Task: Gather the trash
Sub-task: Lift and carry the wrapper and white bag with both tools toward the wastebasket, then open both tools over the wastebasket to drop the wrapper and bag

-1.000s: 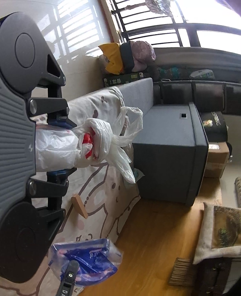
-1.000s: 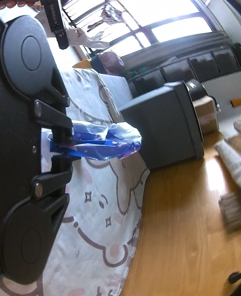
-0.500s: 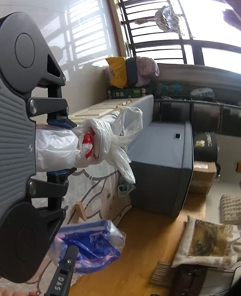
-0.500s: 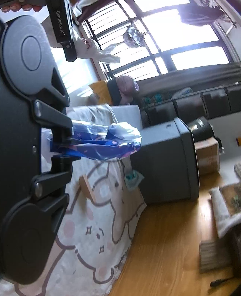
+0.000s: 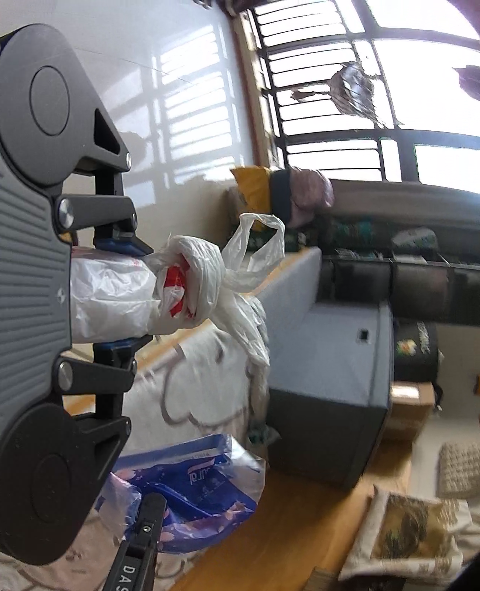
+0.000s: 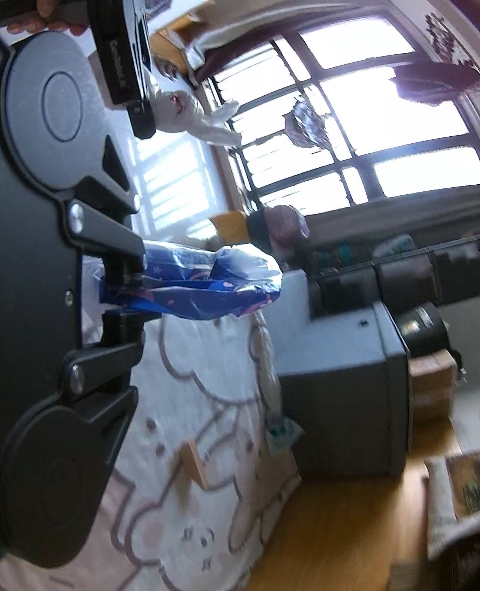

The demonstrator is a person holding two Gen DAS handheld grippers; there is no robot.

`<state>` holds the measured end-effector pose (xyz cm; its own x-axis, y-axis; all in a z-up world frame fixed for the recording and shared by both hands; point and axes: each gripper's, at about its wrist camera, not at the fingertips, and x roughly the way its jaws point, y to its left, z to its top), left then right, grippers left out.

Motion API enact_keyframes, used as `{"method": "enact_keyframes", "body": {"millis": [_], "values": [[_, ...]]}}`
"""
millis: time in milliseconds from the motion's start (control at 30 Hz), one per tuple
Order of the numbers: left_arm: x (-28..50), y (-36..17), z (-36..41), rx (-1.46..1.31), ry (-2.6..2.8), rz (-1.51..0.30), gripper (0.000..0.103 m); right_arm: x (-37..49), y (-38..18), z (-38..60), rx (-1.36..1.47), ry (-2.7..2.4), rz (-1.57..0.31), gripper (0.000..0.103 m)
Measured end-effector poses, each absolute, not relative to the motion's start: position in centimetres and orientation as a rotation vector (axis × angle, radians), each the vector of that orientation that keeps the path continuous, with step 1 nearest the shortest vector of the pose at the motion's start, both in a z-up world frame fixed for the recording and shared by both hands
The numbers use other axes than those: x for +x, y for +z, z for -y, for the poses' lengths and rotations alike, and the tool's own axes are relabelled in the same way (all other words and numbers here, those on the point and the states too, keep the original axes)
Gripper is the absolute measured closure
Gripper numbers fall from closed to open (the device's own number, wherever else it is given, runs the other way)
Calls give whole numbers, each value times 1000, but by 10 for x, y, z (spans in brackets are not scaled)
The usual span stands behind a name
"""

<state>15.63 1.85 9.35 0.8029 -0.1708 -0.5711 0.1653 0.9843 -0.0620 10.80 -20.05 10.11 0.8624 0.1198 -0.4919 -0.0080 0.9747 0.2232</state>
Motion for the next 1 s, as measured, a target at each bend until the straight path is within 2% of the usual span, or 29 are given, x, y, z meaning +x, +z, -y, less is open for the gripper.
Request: {"method": "enact_keyframes", "body": {"millis": [300, 633, 1000], "values": [[194, 22, -58, -47, -116, -732, 61, 152, 46, 154, 187, 156, -658, 94], [240, -88, -95, -59, -98, -899, 61, 218, -58, 102, 95, 204, -874, 94], [273, -191, -101, 38, -195, -1050, 61, 275, -166, 63, -27, 264, -1080, 94]]}}
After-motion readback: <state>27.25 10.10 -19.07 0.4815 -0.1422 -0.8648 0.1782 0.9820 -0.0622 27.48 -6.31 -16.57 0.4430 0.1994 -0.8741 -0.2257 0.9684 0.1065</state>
